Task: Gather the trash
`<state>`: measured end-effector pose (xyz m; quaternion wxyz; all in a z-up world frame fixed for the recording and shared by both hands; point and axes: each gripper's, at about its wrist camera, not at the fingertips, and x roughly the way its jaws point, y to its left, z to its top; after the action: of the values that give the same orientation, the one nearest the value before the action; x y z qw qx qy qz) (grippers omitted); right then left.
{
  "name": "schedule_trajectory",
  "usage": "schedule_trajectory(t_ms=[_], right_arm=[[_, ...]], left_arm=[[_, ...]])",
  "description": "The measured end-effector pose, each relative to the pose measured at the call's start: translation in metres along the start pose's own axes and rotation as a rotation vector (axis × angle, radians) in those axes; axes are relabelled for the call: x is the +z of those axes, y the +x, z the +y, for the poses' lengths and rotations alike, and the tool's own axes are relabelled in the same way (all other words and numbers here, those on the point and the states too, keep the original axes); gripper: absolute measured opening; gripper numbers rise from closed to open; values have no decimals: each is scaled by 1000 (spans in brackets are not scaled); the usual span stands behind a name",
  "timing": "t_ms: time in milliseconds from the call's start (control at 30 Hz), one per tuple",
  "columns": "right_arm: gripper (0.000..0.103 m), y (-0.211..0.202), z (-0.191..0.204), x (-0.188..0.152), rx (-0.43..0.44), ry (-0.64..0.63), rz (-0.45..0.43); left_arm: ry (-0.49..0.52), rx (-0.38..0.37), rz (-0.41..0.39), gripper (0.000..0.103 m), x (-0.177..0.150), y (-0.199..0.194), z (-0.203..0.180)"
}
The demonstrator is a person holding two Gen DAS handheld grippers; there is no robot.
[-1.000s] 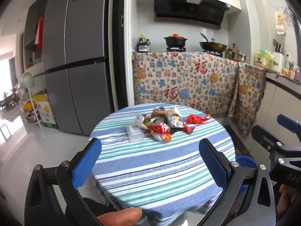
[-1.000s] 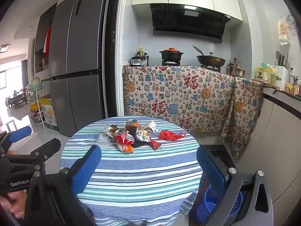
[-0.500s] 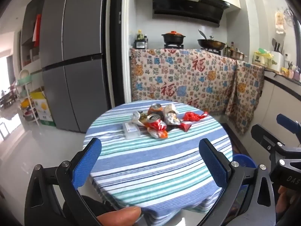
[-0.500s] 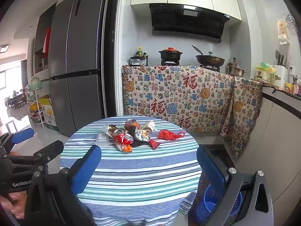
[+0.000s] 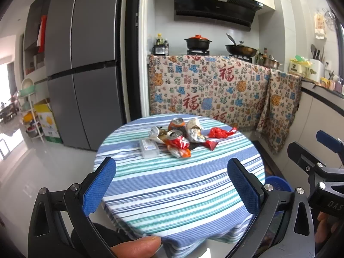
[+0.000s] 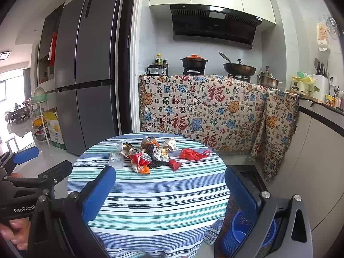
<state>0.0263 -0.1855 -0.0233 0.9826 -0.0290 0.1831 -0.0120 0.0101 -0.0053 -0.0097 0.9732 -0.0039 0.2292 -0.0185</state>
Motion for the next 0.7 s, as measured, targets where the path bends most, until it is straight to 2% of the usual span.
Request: schedule_trajectory(t_ms=[700], right_arm=[[103, 2, -1, 0, -1, 3, -1]], left_arm=[[7, -6, 4, 103, 3, -1, -6]])
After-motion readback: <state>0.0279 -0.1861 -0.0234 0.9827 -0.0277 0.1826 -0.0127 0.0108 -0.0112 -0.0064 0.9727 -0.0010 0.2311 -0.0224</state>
